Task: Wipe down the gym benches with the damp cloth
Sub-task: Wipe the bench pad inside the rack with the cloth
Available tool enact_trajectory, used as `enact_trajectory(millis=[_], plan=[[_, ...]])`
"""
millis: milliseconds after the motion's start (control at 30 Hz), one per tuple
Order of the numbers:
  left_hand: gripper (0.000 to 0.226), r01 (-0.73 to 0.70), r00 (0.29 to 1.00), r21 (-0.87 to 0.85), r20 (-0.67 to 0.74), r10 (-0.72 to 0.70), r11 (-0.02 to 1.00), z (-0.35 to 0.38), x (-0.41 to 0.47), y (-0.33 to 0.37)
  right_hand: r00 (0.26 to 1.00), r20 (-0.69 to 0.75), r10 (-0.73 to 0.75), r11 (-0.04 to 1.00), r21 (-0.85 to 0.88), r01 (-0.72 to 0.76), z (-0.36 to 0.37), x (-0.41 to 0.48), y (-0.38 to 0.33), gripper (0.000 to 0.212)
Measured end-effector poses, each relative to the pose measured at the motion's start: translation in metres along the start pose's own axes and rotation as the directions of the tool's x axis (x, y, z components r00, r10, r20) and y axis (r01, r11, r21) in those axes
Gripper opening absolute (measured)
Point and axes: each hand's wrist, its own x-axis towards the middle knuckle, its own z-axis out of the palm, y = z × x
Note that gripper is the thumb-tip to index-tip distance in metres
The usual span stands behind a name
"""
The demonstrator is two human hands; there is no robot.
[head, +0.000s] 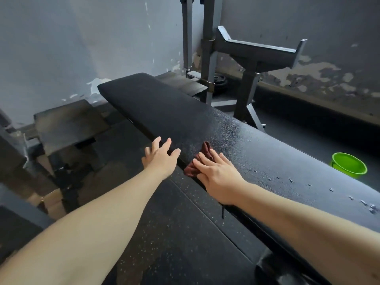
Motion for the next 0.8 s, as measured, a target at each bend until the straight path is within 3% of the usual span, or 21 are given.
enact_trajectory(millis=[167,367,533,667,800], plan=[[0.083,0.0,0.997,0.132,0.077,-0.01,0.991,-0.006,0.0,0.01,1.0,0.027,-0.009,0.999,0.038,0.008,-0.007,0.01,0.026,0.051],[0.075,0.01,0.999,0.163,0.043,-0.017,0.987,-0.006,-0.005,0.017,0.965,0.025,0.261,0.964,-0.063,-0.259,-0.013,0.08,0.054,0.054],[0.059,-0.089,0.996,0.152,-0.007,0.091,0.984,0.001,-0.011,0.035,0.978,0.008,0.21,0.978,-0.014,-0.21,-0.007,0.025,0.033,0.056],[0.073,-0.141,0.99,0.189,0.053,0.134,0.972,0.004,-0.012,0.053,0.984,0.059,0.17,0.985,-0.017,-0.169,-0.011,-0.006,0.039,0.055],[0.076,-0.138,0.99,0.284,0.079,0.12,0.949,0.005,-0.01,0.062,0.969,0.063,0.239,0.97,-0.047,-0.237,-0.02,0.031,0.074,0.055]])
